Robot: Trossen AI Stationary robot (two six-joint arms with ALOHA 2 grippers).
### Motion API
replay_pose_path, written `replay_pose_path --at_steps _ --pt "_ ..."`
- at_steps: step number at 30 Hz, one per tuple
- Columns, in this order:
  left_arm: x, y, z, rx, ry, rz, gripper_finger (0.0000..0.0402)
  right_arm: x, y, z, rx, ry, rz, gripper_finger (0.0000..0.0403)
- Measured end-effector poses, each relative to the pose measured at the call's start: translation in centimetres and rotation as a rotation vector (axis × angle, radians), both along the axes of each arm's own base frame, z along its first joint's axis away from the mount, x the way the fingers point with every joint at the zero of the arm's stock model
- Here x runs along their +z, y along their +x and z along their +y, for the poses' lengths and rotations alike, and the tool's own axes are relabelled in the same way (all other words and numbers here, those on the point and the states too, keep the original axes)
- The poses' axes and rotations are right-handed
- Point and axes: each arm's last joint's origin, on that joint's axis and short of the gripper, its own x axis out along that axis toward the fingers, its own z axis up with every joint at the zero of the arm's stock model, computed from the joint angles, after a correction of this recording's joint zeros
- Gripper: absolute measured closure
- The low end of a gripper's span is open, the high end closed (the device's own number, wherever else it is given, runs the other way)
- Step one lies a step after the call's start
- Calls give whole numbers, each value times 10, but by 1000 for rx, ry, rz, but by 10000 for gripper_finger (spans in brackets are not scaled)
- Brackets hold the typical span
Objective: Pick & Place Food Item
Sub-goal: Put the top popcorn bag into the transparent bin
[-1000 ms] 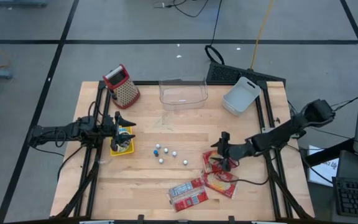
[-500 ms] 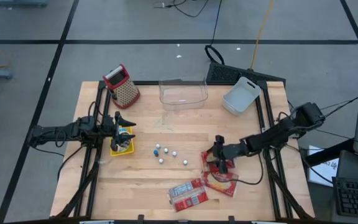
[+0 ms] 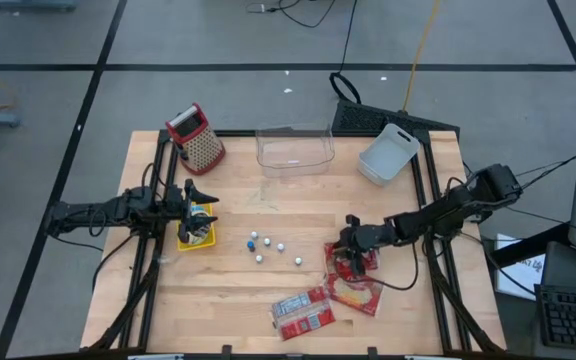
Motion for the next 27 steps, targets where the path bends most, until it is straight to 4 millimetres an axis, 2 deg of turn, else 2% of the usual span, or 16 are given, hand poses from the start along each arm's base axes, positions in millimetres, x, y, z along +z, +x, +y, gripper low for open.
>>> replay_pose_path --at_steps 6,11,17,22,27 --pt "0 0 0 0 0 0 121 1 0 -2 14 -27 -7 395" --pt "0 0 0 0 0 0 121 9 2 -2 32 -41 -68 401" --pt "0 0 0 1 0 0 121 34 2 -6 39 -56 -209 402" --pt "0 0 0 1 0 0 121 63 0 -20 -4 -69 -362 403" --pt "0 0 0 1 0 0 121 89 -4 -43 -89 -109 -521 403"
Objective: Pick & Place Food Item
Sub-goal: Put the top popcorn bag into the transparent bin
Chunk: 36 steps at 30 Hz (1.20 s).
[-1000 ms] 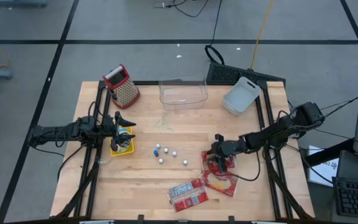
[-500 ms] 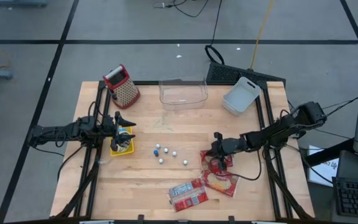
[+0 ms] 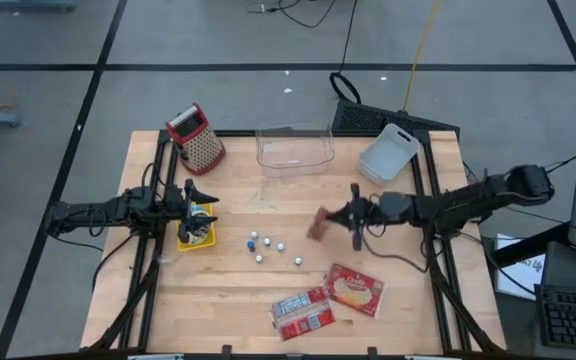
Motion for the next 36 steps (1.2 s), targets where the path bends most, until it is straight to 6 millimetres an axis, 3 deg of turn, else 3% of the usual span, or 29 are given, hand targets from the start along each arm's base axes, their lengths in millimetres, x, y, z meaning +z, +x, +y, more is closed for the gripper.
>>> replay_pose_path --at_steps 6,13,18,23,26,30,36 --pt "0 0 0 0 0 -1 121 19 -5 -33 -146 -32 -138 403" --pt "0 0 0 0 0 -1 121 23 -8 -60 -263 -44 -181 403" --pt "0 0 0 0 0 -1 121 15 -7 -65 -221 14 -121 403" --pt "0 0 0 0 0 0 121 -7 -3 -57 -134 1 32 394" --pt "0 0 0 0 0 0 121 -24 -2 -47 -53 -108 172 362" --pt "0 0 0 -2 0 0 121 -42 -4 -30 81 -262 329 285" --pt "0 0 0 -4 0 0 121 -56 -13 -17 28 -615 564 169"
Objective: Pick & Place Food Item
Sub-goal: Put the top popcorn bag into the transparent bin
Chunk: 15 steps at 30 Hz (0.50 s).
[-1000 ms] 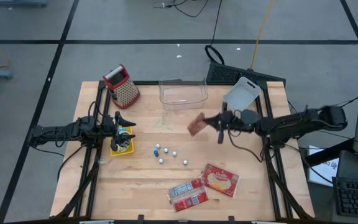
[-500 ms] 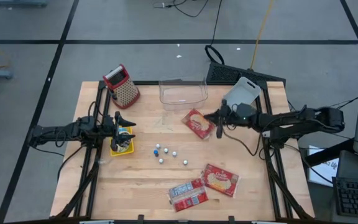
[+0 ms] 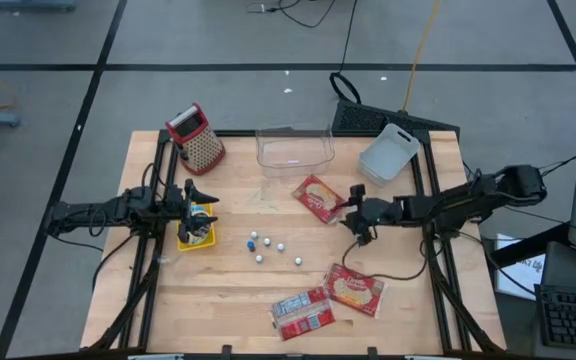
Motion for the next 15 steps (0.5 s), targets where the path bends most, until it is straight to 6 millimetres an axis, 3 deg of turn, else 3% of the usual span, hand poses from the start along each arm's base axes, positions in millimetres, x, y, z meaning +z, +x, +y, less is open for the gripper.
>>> replay_pose_path --at_steps 5,15 --pt "0 0 0 -1 0 0 121 -7 -3 -5 -32 -97 87 145" --pt "0 0 0 -1 0 0 121 -29 1 -21 2 -192 229 176"
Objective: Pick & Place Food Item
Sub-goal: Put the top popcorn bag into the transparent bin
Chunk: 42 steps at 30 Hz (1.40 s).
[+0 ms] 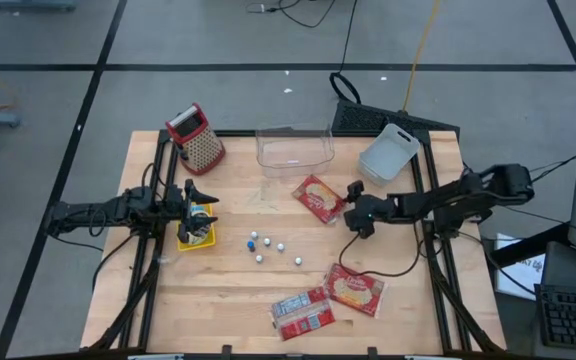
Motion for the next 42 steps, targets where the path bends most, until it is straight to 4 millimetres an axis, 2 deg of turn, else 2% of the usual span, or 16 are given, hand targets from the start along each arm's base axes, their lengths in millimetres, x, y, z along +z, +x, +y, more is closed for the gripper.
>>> replay_pose_path --at_steps 5,8,17,25,31,35,42 --pt "0 0 0 0 0 0 121 -3 5 -5 4 -26 -23 203" --pt "0 0 0 0 0 0 121 -6 5 -6 0 -25 -11 235" --pt "0 0 0 0 0 1 121 -8 4 -6 -55 42 -26 391" --pt "0 0 0 0 0 1 121 3 7 8 -27 58 -124 401" --pt "0 0 0 0 0 0 121 40 9 20 -6 128 -361 402" --pt "0 0 0 0 0 0 121 68 9 24 31 231 -584 402" --pt "0 0 0 0 0 0 121 100 11 15 126 334 -880 403"
